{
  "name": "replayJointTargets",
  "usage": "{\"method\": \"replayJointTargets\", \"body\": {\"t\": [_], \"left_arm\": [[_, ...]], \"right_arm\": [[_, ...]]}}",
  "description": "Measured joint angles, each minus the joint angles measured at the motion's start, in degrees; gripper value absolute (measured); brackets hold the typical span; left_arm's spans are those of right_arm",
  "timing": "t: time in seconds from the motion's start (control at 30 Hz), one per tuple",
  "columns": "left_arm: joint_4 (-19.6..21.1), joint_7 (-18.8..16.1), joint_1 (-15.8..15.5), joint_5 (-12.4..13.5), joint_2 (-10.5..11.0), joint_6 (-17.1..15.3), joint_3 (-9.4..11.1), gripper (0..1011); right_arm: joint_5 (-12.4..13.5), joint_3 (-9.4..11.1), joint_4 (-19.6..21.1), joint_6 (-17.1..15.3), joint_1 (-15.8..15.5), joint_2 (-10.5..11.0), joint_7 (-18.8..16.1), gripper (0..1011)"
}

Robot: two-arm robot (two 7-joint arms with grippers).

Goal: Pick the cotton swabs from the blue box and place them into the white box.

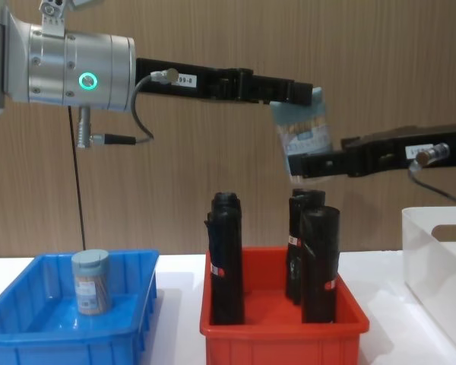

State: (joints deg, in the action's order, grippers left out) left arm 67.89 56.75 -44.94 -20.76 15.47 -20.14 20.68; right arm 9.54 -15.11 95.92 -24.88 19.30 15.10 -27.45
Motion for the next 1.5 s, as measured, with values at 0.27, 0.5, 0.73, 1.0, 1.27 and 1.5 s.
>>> {"method": "replayJointTargets", "body": {"t": [0.27,0.5,0.73,1.0,1.27,1.5], "left_arm": [[0.0,0.0,0.0,0.0,0.0,0.0,0.0,644],[0.0,0.0,0.0,0.0,0.0,0.0,0.0,644],[0.0,0.0,0.0,0.0,0.0,0.0,0.0,644],[0.0,0.0,0.0,0.0,0.0,0.0,0.0,644],[0.0,-0.1,0.0,0.0,0.0,0.0,0.0,666],[0.0,0.0,0.0,0.0,0.0,0.0,0.0,887]], "right_arm": [[-0.4,-0.4,-1.4,0.7,1.1,-0.6,-0.4,1002],[-0.7,-0.7,-2.3,1.3,1.9,-1.0,-0.7,964],[-0.7,-1.1,-3.2,2.1,2.5,-1.3,-1.3,786],[-0.8,-1.3,-3.6,2.4,2.9,-1.4,-1.5,628],[-0.6,-1.5,-4.0,2.9,3.2,-1.6,-1.6,629],[-0.3,-1.8,-4.1,3.5,3.4,-1.6,-1.7,628]]}}
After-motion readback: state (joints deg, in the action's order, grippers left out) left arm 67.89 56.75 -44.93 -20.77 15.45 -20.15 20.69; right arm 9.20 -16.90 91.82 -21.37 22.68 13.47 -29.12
